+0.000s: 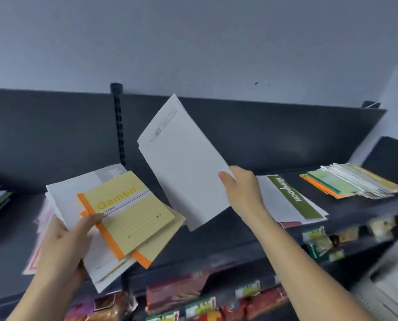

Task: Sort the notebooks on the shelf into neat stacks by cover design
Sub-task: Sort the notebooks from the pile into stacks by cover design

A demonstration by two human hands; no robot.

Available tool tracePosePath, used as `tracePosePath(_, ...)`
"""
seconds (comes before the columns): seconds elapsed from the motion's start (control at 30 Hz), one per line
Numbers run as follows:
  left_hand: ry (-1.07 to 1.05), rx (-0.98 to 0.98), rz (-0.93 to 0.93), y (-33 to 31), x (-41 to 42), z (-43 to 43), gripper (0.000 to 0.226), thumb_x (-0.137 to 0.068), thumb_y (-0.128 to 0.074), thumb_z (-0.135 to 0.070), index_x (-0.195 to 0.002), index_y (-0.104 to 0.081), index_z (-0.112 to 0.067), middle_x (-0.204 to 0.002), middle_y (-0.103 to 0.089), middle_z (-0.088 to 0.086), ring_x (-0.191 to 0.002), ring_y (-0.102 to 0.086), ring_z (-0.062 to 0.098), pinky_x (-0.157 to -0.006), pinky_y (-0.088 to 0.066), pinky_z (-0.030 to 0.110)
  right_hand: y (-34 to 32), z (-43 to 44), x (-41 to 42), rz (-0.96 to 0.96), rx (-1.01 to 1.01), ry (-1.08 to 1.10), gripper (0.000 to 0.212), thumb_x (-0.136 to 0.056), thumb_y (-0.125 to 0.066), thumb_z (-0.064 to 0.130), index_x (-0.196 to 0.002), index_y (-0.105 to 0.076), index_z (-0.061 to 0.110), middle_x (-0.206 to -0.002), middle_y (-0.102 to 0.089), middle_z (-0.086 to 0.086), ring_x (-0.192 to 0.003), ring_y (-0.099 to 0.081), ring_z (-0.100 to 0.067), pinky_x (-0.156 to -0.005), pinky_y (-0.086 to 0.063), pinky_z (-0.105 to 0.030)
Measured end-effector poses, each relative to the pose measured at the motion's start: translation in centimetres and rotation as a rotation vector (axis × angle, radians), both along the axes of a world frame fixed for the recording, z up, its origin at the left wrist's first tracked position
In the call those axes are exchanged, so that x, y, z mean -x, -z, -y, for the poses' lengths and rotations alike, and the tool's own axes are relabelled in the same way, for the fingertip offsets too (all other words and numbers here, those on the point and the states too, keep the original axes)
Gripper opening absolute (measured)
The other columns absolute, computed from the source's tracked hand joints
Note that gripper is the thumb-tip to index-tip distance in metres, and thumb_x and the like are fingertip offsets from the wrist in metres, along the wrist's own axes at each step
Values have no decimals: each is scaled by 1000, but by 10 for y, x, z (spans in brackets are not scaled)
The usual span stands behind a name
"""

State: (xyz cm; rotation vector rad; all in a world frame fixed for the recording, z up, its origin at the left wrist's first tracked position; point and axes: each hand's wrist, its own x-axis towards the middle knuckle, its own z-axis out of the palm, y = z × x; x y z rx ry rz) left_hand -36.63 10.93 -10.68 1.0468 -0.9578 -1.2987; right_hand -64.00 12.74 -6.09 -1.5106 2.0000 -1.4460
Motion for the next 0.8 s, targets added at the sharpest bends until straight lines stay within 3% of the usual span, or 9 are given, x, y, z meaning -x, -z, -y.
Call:
tracePosePath(0.17,130,-27,-27,12,98,-19,14,-90,-59,-8,-101,-63,-16,-89,-76,3,-73,-73,28,-59,-58,41,5,-60,94,-112,-51,169,30,-98,-46,19,-76,-56,1,-68,-56,-7,-63,-45,-20,-58,-33,-31)
tracePosePath(0.3,237,-17,-53,13,155,-19,23,-90,-58,-7,-112,-63,-14,-102,-74,8,-87,-72,33,-74,-56,51,0,-83,159,-482,-74,396,26,-99,-44,18,-88,-61,0,-79,-65,-17,-79,-56,-36,-64,-42,-37)
tracePosePath(0.43,283,-38,-74,15,194,-6,30,-89,-59,-8,-119,-57,-10,-106,-72,11,-88,-72,34,-66,-57,50,3,-75,204,-877,11,572,4,-83,-64,-2,-80,-63,0,-61,-61,-16,-50,-58,-34,-47,-29,-27)
tracePosePath(0.53,301,-39,-94,20,216,10,31,-88,-60,-6,-119,-56,-9,-105,-72,12,-86,-72,33,-62,-58,45,20,-57,223,-1002,-99,579,27,-62,-74,-11,-83,-68,4,-60,-62,-8,-37,-54,-26,-39,-25,-21)
tracePosePath(0.6,326,-43,-101,25,229,24,36,-87,-62,-7,-121,-53,-9,-109,-71,12,-90,-71,34,-66,-58,48,42,-42,230,-978,-248,415,24,-71,-70,-7,-88,-67,10,-67,-64,-5,-47,-59,-26,-39,-38,-26)
tracePosePath(0.63,352,-38,-99,27,237,32,41,-85,-65,-8,-123,-52,-9,-112,-70,13,-93,-71,35,-69,-58,50,57,-33,233,-895,-341,304,16,-85,-61,2,-96,-65,12,-77,-65,-4,-62,-64,-27,-49,-47,-30)
tracePosePath(0.7,411,-17,-95,27,255,48,49,-77,-68,-11,-124,-51,-7,-113,-69,15,-95,-70,36,-72,-58,52,85,-19,239,-588,-587,23,29,-101,-40,24,-120,-60,16,-107,-65,-3,-99,-63,-24,-79,-48,-31)
tracePosePath(0.77,438,-14,-93,28,276,64,51,-76,-68,-11,-123,-51,-6,-112,-70,14,-95,-70,34,-73,-58,52,91,-14,246,-351,-685,-97,38,-103,-34,32,-129,-57,18,-122,-63,-1,-107,-60,-18,-86,-45,-27)
tracePosePath(0.8,449,-9,-90,30,287,72,47,-79,-68,-8,-123,-50,-7,-112,-70,12,-95,-70,33,-74,-58,52,88,-9,252,-259,-629,-67,37,-103,-33,31,-128,-58,18,-120,-64,-1,-103,-60,-14,-85,-46,-25)
